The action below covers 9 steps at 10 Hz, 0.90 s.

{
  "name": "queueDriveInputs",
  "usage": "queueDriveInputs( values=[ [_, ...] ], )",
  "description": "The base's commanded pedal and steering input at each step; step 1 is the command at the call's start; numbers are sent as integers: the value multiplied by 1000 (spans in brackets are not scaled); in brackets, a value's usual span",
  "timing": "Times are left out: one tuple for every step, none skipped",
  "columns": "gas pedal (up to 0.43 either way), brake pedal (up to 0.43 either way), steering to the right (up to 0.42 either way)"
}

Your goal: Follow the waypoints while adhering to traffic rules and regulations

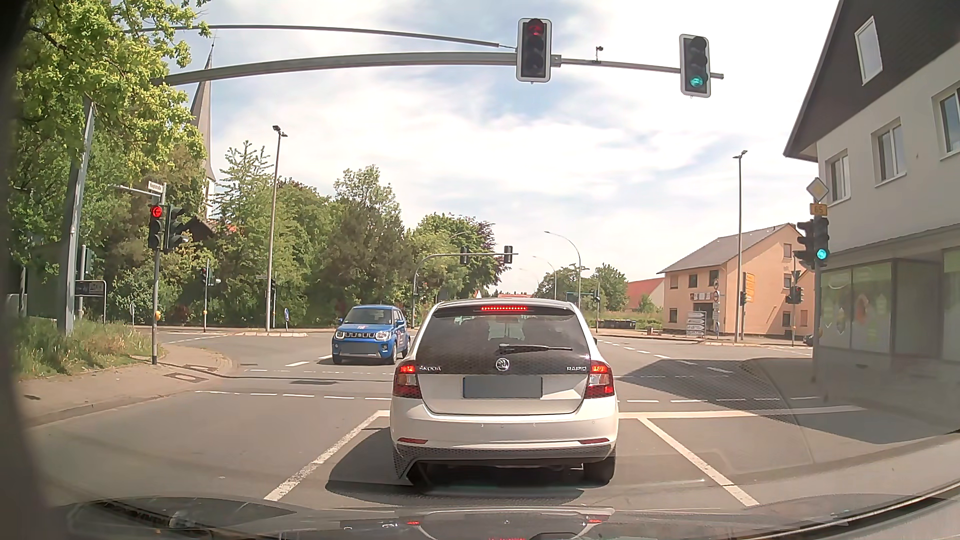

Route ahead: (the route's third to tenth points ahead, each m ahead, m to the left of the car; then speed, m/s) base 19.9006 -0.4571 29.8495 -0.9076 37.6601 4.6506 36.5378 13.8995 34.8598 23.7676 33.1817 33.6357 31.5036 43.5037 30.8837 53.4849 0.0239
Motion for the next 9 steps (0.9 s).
queueDriveInputs(
  values=[
    [0,0,2],
    [0,0,2],
    [0,0,1],
    [0,0,1],
    [0,0,2],
    [0,0,1],
    [0,0,1],
    [0,0,1],
    [0,0,2]
  ],
)
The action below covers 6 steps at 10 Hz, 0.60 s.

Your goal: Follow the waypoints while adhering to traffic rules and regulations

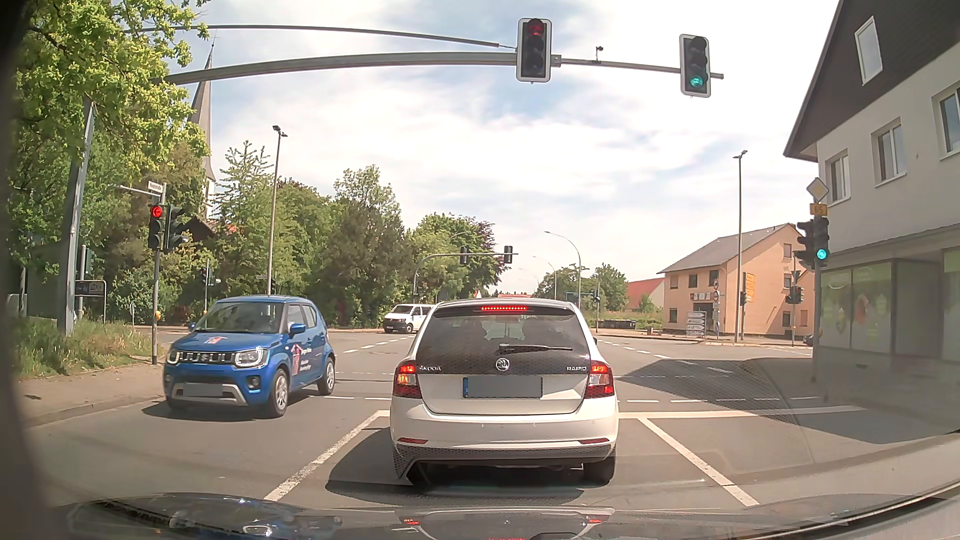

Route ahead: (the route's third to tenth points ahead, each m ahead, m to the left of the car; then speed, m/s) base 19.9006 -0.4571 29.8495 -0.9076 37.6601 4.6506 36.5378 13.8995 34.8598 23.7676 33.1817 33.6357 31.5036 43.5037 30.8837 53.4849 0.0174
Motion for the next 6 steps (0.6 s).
queueDriveInputs(
  values=[
    [0,0,1],
    [0,0,2],
    [0,0,1],
    [0,0,2],
    [0,0,2],
    [0,0,2]
  ],
)
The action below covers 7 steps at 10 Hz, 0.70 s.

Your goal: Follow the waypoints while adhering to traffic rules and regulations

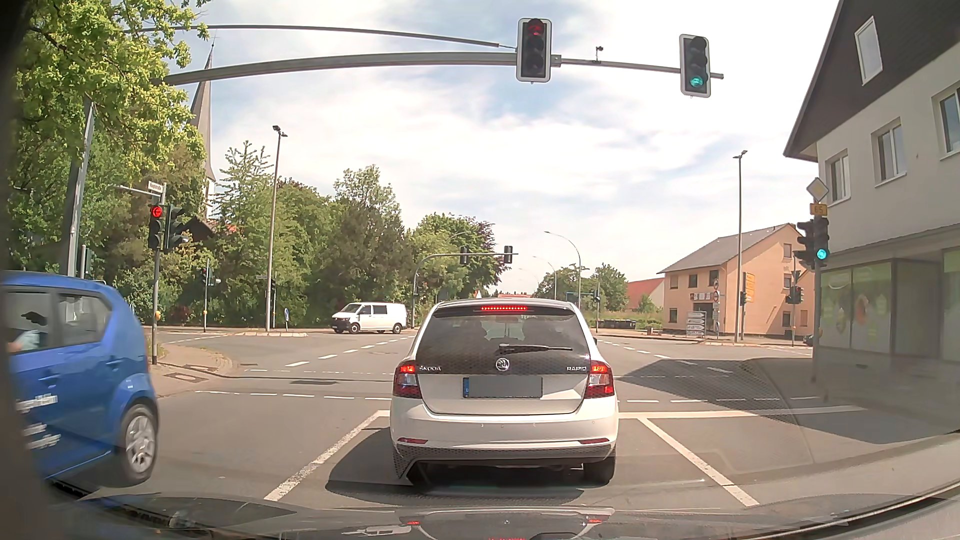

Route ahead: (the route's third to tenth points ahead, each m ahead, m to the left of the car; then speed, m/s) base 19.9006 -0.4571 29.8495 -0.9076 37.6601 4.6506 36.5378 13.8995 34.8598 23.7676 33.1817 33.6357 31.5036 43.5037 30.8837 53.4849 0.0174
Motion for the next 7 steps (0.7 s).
queueDriveInputs(
  values=[
    [0,0,1],
    [0,0,1],
    [0,0,1],
    [0,0,2],
    [0,0,2],
    [0,0,1],
    [0,0,1]
  ],
)
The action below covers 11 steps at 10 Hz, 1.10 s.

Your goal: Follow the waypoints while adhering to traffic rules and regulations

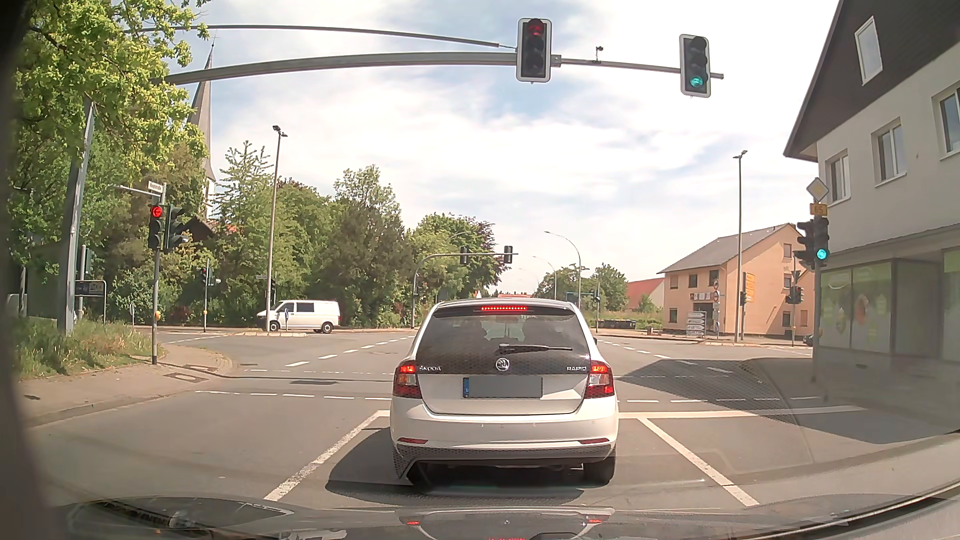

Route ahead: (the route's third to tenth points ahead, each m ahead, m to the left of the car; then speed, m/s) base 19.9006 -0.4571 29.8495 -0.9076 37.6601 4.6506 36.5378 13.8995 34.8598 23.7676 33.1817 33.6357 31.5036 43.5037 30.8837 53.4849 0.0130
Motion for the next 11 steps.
queueDriveInputs(
  values=[
    [0,0,1],
    [0,0,1],
    [0,0,2],
    [0,0,1],
    [0,0,1],
    [0,0,2],
    [0,0,1],
    [0,0,1],
    [0,0,2],
    [0,0,2],
    [0,0,1]
  ],
)
